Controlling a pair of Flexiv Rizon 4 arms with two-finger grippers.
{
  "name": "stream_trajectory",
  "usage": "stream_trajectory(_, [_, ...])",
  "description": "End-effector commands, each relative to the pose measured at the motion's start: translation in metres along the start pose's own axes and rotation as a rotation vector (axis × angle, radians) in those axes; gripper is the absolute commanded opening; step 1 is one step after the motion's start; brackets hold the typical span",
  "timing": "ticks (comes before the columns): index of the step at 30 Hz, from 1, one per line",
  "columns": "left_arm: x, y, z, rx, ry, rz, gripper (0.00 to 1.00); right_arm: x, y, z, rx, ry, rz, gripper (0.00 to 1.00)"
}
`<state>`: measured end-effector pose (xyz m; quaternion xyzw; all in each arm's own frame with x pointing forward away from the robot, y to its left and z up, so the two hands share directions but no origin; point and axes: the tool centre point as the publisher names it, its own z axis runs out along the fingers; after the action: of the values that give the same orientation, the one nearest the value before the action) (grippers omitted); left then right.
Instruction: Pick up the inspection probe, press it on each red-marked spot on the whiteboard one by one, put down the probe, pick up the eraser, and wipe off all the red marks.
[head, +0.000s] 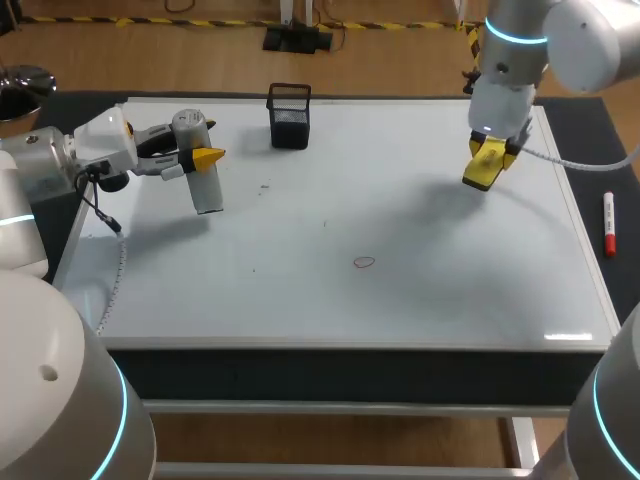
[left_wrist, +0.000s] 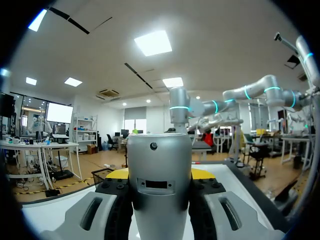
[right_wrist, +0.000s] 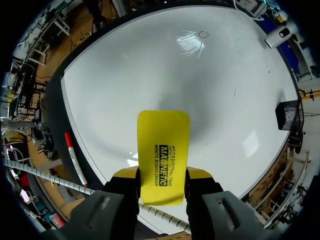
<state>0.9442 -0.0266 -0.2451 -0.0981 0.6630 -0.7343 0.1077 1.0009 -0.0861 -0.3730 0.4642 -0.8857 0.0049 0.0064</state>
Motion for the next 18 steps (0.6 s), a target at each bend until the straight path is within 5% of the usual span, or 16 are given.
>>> stream_trajectory(1, [0.0, -0.001, 0.0, 0.001, -0.002, 0.002, 0.0, 0.003, 0.001, -0.002, 0.004, -0.003, -0.002, 0.0])
stream_trajectory(10, [0.0, -0.001, 0.0, 0.001, -0.002, 0.002, 0.0, 0.003, 0.001, -0.002, 0.004, -0.003, -0.002, 0.0])
stream_trajectory(18, [0.059, -0.011, 0.051, 0.028, 0.12, 0.029, 0.0, 0.003, 0.001, -0.002, 0.004, -0.003, -0.002, 0.0])
